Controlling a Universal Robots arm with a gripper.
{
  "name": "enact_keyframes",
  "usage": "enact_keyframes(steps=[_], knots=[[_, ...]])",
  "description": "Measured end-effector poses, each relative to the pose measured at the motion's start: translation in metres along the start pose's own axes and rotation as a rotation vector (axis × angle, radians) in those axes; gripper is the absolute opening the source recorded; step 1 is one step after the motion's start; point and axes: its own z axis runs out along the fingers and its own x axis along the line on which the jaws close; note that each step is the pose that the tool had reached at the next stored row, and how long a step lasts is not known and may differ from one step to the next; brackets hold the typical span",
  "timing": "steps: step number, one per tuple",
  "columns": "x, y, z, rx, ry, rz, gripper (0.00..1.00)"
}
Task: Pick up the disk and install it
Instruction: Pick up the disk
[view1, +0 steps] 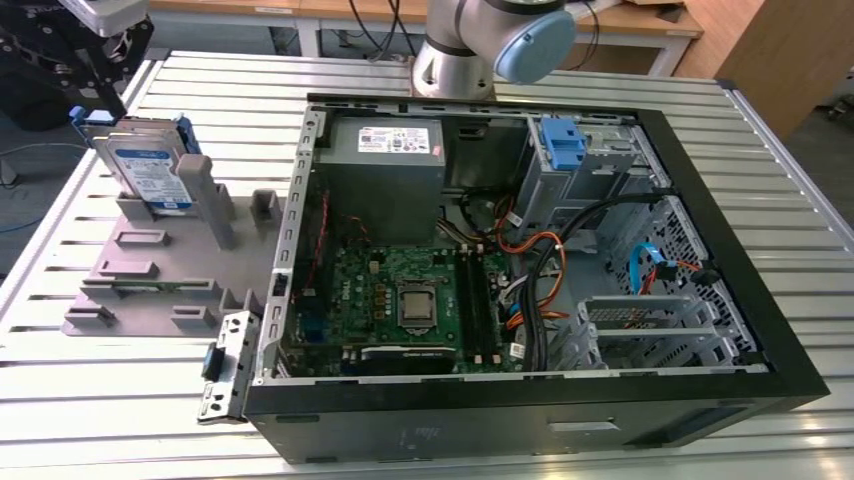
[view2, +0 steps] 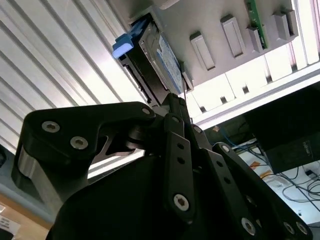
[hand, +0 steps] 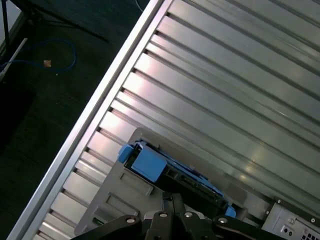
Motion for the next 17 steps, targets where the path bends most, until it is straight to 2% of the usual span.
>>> enact_keyframes(steps=[11, 17], knots=[[0.0, 0.0, 0.0001, -0.0001, 0.0006, -0.01, 0.11], [-0.0001, 0.0, 0.0001, -0.001, 0.0058, -0.083, 0.11]])
